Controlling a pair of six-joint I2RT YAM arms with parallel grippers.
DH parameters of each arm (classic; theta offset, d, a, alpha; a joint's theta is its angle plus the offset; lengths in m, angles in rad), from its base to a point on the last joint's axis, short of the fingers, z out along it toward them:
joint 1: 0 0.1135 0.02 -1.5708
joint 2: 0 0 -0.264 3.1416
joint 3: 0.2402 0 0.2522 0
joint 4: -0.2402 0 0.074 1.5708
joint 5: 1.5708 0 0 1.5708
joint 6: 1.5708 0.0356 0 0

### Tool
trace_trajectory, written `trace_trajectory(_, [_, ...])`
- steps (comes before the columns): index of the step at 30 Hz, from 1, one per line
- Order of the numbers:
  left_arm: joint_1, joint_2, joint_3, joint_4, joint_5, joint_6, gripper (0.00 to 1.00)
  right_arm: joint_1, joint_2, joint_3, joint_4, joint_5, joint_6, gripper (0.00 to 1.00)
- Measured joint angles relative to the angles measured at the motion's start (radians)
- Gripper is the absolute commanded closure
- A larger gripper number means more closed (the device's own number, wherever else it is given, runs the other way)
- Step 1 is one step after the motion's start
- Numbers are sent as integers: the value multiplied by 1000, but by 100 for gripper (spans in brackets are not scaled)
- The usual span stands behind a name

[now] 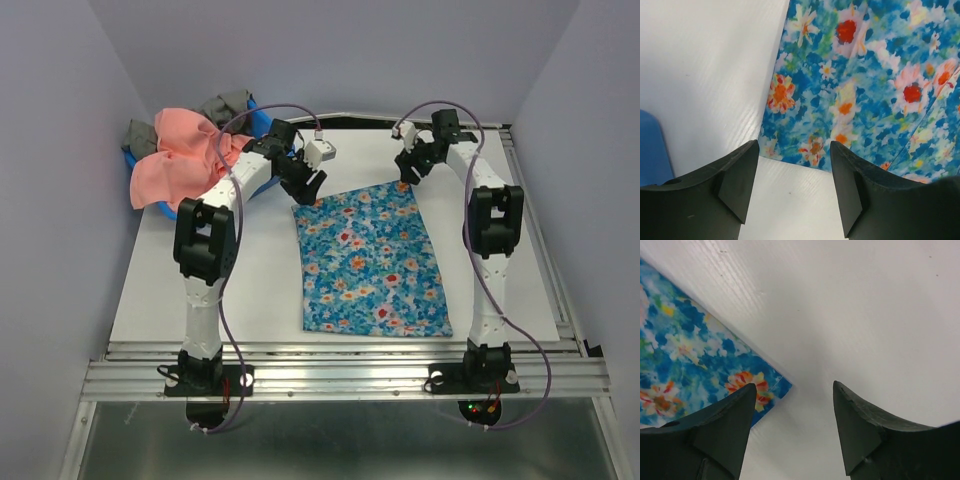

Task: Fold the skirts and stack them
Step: Fold the skirt

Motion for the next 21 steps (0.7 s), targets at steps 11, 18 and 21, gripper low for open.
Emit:
trace_trajectory(11, [7,81,56,-23,-59,-29,30,2,17,-78,19,-29,-191,46])
trace_trajectory(18, [14,140,116,-45,-98,-28,31,2,22,-83,14,-44,-253,65])
trace_trajectory(21, [14,166,121,-62,-111,-15,32,2,14,-101,13,-48,-281,71])
